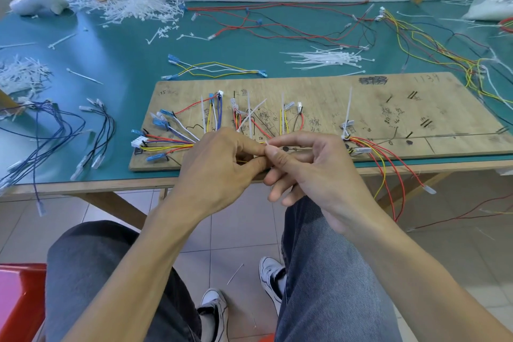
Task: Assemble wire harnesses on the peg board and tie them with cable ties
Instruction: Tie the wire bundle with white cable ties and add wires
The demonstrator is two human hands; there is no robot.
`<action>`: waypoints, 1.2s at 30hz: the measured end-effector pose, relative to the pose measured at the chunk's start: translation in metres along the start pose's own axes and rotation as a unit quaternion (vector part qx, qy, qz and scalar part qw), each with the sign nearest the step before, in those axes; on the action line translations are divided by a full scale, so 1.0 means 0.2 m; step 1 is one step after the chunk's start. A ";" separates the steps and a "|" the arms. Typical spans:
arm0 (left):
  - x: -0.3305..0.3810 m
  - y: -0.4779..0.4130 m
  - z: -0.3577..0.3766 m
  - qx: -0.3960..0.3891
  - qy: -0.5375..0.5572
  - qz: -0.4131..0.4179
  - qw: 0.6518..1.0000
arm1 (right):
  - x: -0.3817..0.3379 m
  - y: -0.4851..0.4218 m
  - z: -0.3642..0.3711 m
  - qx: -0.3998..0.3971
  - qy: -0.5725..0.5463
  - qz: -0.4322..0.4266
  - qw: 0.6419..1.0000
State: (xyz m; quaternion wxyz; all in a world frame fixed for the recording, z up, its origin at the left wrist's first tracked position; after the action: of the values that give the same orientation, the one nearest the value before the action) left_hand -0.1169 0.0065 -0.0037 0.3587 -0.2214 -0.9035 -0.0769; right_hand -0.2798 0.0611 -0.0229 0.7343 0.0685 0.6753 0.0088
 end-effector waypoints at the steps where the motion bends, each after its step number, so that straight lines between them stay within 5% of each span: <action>1: 0.00 0.00 0.00 -0.005 0.009 -0.004 1.000 | 0.00 0.00 -0.01 -0.002 0.005 -0.005 1.000; 8: 0.00 -0.02 -0.01 -0.028 0.052 0.002 0.998 | -0.07 -0.06 -0.06 -0.032 0.156 -0.060 0.985; 12: 0.00 -0.02 -0.01 -0.021 0.051 -0.002 0.999 | -0.17 -0.10 -0.07 -0.056 0.346 -0.173 0.921; 25: -0.01 -0.01 -0.06 -0.069 0.154 0.010 0.986 | -0.08 -0.12 -0.08 -0.037 0.273 -0.170 0.946; 32: 0.08 -0.01 -0.09 0.086 -0.116 0.073 0.987 | -0.10 -0.14 -0.08 -0.052 0.261 -0.157 0.951; 36: 0.11 -0.05 -0.11 0.079 -0.111 0.066 0.988 | -0.10 -0.16 -0.09 -0.059 0.254 -0.151 0.953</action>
State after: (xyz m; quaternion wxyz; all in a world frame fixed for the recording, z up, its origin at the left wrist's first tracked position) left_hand -0.1220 -0.0017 0.0274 0.2765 -0.2585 -0.9246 0.0437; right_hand -0.3015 0.0298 -0.0088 0.5336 -0.0820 0.8405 -0.0453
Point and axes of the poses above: each hand's wrist, its own y-axis away from the middle knuckle, its own z-axis out of the palm, x = y × z, the point moved 3 cm from there along -y, towards the middle knuckle, and after that the axes turned 1 degree about -z, right-handed, at the moved point
